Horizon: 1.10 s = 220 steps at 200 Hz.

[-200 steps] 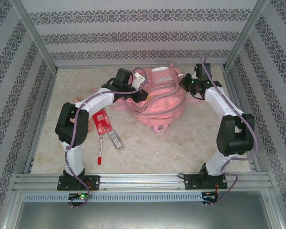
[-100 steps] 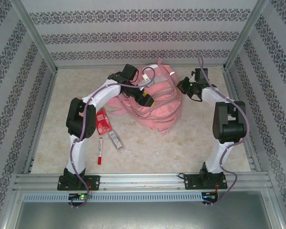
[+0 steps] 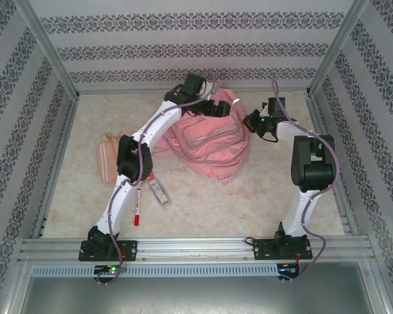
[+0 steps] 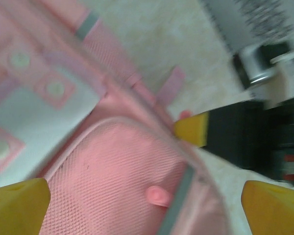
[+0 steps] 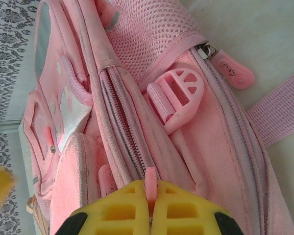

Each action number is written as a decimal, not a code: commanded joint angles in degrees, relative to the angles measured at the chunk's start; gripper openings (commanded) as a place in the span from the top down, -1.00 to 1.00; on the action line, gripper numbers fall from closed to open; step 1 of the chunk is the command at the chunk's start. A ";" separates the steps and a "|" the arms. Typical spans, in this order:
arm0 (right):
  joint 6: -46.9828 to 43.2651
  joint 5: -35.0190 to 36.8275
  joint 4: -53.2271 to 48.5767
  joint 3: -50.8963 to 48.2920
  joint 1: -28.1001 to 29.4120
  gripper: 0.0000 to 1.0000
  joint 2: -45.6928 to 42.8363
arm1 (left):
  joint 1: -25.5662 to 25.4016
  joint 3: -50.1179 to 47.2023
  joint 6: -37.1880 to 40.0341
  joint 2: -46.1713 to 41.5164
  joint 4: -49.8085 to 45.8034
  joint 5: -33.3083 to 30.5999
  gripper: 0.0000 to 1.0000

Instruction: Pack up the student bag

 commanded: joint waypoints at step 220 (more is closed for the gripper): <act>-12.24 -5.90 -10.04 -17.00 -0.45 1.00 -12.91 | -1.91 -7.24 -15.25 7.28 -3.26 -19.92 -0.69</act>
